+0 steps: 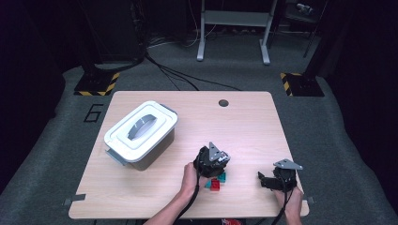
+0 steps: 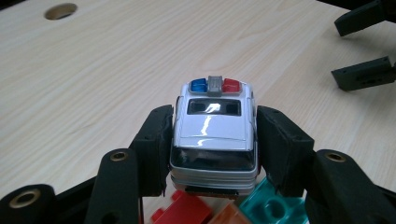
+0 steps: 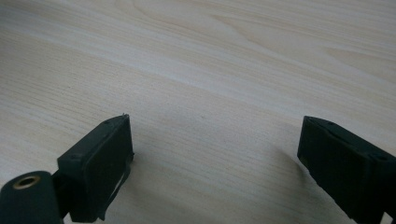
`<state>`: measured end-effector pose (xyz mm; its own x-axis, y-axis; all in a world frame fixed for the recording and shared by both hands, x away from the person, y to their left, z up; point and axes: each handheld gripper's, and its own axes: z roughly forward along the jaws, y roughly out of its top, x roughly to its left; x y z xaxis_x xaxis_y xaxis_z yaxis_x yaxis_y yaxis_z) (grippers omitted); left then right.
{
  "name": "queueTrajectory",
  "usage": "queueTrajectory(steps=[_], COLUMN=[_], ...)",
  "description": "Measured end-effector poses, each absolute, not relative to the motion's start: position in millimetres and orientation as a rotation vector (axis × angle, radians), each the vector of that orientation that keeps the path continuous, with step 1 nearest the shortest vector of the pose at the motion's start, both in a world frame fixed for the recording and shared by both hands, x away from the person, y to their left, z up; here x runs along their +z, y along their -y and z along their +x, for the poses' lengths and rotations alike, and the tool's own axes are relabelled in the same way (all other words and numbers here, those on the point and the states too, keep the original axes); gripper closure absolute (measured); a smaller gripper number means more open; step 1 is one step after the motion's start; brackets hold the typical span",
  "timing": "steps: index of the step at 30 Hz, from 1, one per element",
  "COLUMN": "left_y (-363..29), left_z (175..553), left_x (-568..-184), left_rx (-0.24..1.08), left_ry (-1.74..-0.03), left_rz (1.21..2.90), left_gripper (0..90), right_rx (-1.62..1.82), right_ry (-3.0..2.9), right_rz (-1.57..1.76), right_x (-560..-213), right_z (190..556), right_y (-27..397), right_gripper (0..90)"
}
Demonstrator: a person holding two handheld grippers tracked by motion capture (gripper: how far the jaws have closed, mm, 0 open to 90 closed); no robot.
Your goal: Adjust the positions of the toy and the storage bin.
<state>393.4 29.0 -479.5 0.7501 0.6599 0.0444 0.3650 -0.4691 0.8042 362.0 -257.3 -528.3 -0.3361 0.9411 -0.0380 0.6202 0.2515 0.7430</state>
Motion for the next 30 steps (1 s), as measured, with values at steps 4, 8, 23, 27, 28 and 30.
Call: queueTrajectory(steps=[4,8,23,27,28,30], left_y=[-9,11,55,59,62,63], left_z=[397,402,407,405,404,405], left_x=[-481,-483,-504,-506,-506,-506], left_rx=[0.433,0.418,0.391,0.432,0.447,0.43], left_ry=[-0.741,-0.728,-0.756,-0.754,-0.744,-0.753], left_rz=[2.14,2.155,2.255,2.31,2.322,2.328], left_gripper=[48.1,48.1,48.0,47.8,47.7,47.5], right_rx=[0.882,0.878,0.892,0.893,0.893,0.891], right_ry=[-2.047,-2.043,-2.044,-2.044,-2.045,-2.046], right_rz=[1.415,1.418,1.444,1.444,1.444,1.443], right_x=[-528,-528,-528,-528,-528,-528], right_z=[362,362,363,363,363,363], right_y=[257,257,260,260,260,260], right_gripper=[10.1,10.1,10.5,10.7,10.7,10.8])
